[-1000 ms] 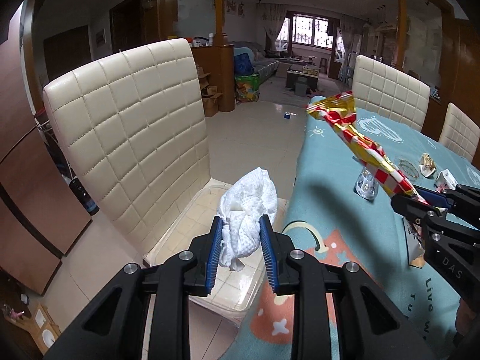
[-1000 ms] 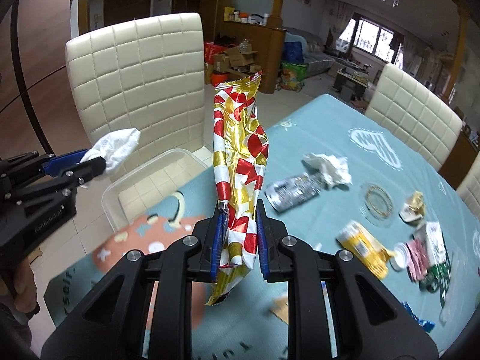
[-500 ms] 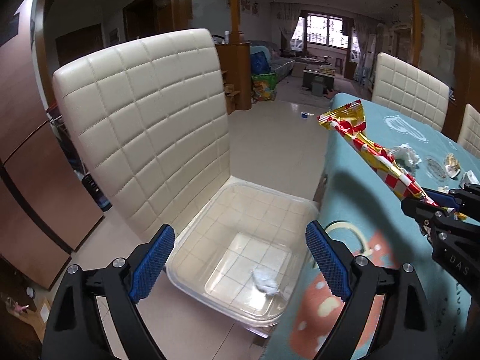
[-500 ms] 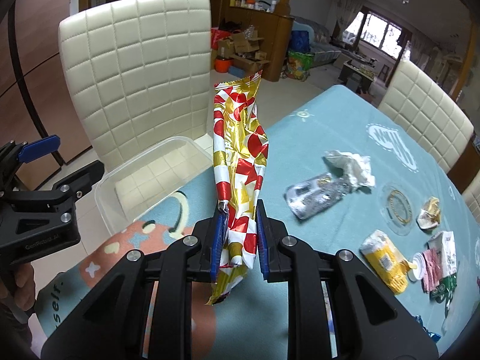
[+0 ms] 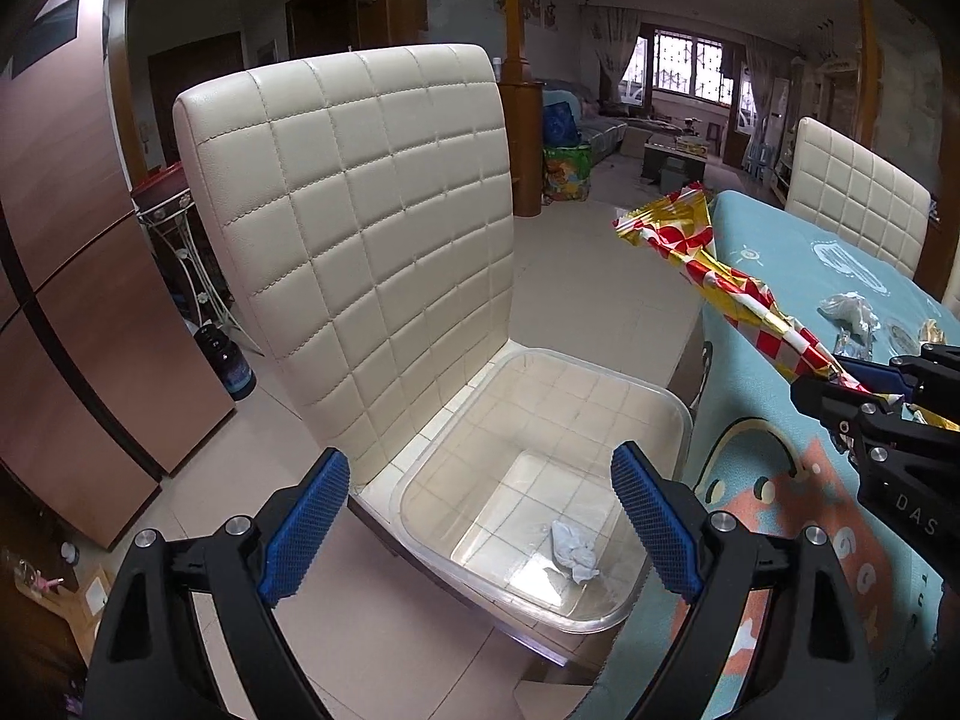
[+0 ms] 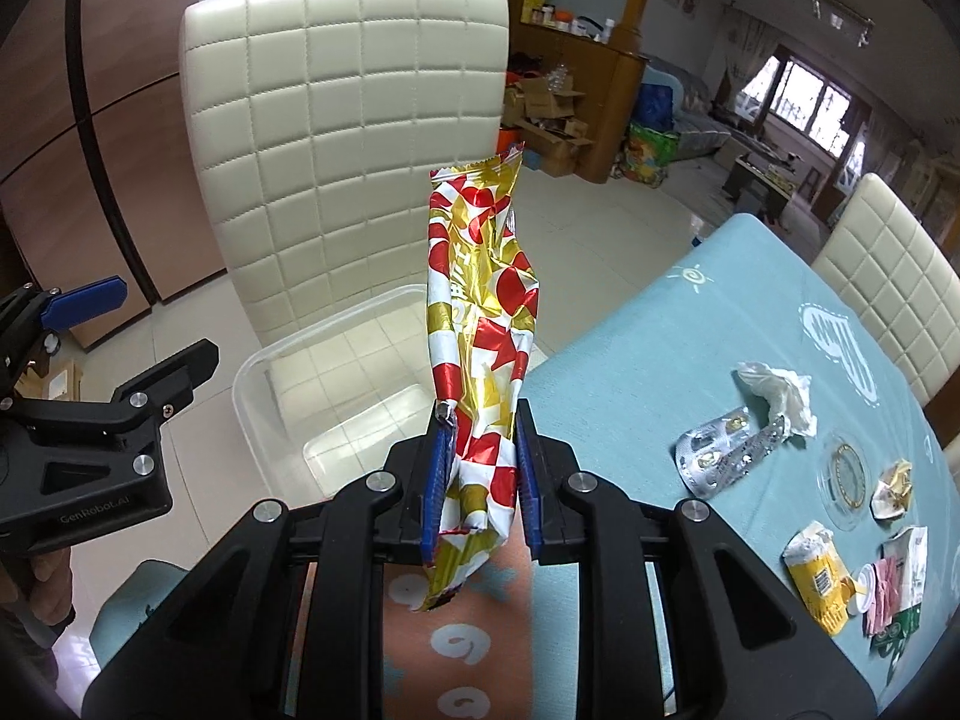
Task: Collect trash
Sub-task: 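Drop the red-gold striped wrapper into the clear bin with the right tool, then grasp the blue foil wrapper with the right tool while the left tool grasps the blue-white carton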
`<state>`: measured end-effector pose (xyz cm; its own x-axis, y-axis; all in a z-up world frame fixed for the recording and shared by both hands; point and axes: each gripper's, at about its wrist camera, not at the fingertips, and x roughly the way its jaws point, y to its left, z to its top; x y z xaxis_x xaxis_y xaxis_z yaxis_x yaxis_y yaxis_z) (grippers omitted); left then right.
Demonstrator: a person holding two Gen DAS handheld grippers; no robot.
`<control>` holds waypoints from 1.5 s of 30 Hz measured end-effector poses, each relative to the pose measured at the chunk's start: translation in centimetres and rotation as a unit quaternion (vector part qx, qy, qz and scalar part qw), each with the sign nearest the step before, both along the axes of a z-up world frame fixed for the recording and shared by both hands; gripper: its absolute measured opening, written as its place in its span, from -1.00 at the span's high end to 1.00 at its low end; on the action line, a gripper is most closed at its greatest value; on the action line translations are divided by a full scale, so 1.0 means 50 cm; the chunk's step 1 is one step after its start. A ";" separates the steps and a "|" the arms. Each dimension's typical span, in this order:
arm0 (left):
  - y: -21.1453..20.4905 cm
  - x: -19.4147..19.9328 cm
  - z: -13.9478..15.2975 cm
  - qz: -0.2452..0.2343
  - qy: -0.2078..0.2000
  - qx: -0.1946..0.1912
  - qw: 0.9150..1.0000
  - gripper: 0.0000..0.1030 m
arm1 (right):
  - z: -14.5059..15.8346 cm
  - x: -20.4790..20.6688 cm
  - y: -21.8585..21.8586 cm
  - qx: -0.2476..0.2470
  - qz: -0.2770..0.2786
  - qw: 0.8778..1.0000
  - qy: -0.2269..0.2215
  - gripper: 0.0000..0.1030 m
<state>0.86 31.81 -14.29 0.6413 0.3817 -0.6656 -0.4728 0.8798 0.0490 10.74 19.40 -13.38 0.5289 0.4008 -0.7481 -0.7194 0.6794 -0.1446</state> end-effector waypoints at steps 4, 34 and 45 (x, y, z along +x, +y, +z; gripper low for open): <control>-0.002 -0.004 -0.002 -0.004 0.000 -0.003 1.000 -0.69 | 0.005 -0.001 -0.015 0.007 -0.010 1.000 -0.004 -0.28; -0.267 0.024 0.067 -0.152 -0.015 0.019 0.988 -0.69 | 0.055 -0.040 -0.344 0.039 -0.167 0.984 -0.046 -0.26; -0.430 0.077 0.049 -0.233 0.009 0.004 0.972 -0.69 | 0.015 -0.043 -0.542 0.036 -0.261 0.965 -0.012 -0.26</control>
